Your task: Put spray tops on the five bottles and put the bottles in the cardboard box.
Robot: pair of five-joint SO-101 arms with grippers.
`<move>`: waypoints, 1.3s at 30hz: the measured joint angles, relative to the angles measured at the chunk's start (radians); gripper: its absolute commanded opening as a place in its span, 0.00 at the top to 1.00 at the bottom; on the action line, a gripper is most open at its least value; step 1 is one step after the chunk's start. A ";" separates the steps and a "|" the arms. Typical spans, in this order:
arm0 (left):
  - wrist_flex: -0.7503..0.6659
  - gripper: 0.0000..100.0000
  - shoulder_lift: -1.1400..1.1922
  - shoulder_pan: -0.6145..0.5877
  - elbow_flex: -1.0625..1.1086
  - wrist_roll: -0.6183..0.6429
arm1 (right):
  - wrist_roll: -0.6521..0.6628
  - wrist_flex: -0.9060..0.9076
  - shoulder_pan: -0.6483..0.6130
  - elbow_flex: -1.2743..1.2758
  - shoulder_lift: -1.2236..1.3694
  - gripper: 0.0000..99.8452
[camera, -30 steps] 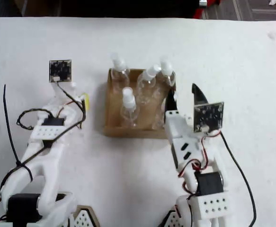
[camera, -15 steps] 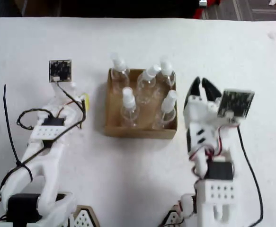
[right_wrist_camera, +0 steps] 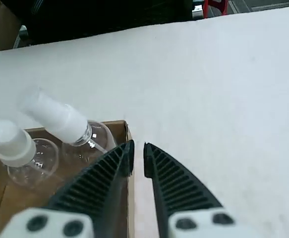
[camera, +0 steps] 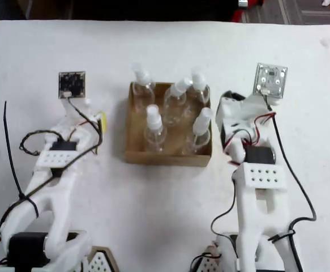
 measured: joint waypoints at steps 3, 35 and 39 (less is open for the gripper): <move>0.000 0.86 0.000 0.008 0.000 0.000 | -0.002 0.035 -0.031 0.000 0.000 0.98; -0.009 0.98 -0.002 -0.089 -0.037 0.000 | 0.038 0.284 0.130 -0.101 -0.245 0.98; 0.144 0.98 -0.084 -0.104 -0.129 0.002 | 0.137 0.471 0.132 -0.155 -0.460 0.98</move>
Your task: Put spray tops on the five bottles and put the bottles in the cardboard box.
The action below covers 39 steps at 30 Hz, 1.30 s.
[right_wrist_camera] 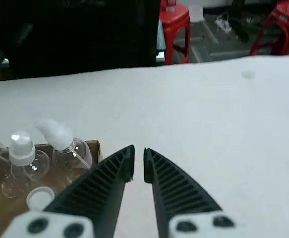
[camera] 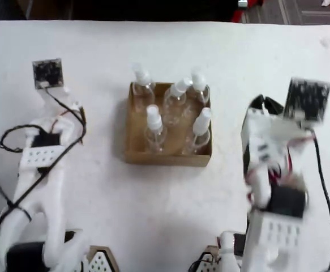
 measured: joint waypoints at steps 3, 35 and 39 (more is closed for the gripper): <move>0.157 0.98 -0.117 0.000 -0.074 -0.002 | 0.044 0.069 -0.003 -0.008 -0.173 0.98; 0.862 0.98 -1.405 0.164 -0.149 -0.327 | 0.077 0.534 -0.284 -0.196 -0.706 0.98; 0.855 0.98 -1.405 0.164 -0.057 -0.327 | 0.077 0.519 -0.282 -0.094 -0.706 0.98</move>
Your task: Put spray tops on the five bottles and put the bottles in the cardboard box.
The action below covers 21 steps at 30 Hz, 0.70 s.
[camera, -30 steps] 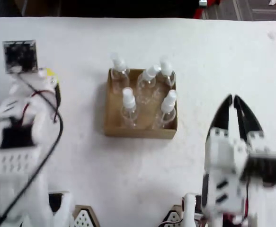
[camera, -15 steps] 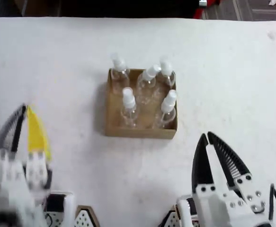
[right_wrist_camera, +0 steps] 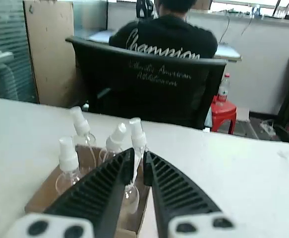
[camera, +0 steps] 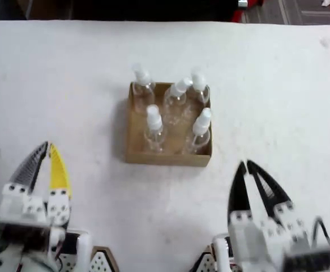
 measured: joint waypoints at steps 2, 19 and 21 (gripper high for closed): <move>-0.043 0.98 0.000 0.003 0.081 0.000 | 0.000 -0.037 0.006 0.083 0.000 0.98; -0.460 0.98 0.009 0.002 0.885 0.000 | 0.000 -0.595 0.176 0.985 0.002 0.98; -0.425 0.98 0.009 0.002 0.885 0.000 | 0.002 -0.609 0.196 1.042 0.006 0.98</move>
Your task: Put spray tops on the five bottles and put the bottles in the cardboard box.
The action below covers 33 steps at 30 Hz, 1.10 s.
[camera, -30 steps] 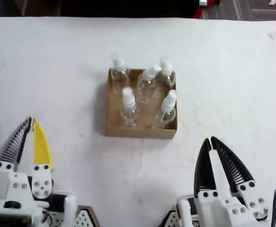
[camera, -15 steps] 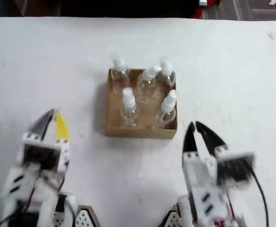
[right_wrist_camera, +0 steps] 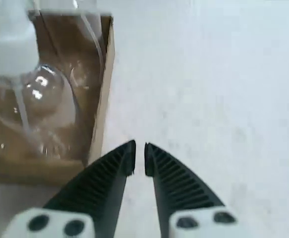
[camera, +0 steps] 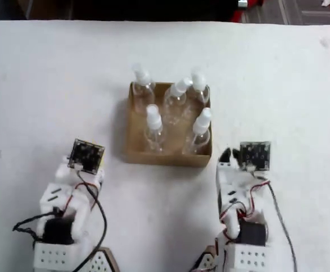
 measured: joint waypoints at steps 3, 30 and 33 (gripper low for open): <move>0.084 0.98 0.000 0.000 0.000 0.000 | 0.000 0.040 -0.003 0.012 -0.015 0.98; 0.420 0.98 0.000 0.002 0.000 0.000 | 0.002 0.462 0.169 0.015 -0.003 0.98; 0.420 0.98 0.000 0.002 0.000 0.000 | 0.002 0.462 0.173 0.015 -0.003 0.98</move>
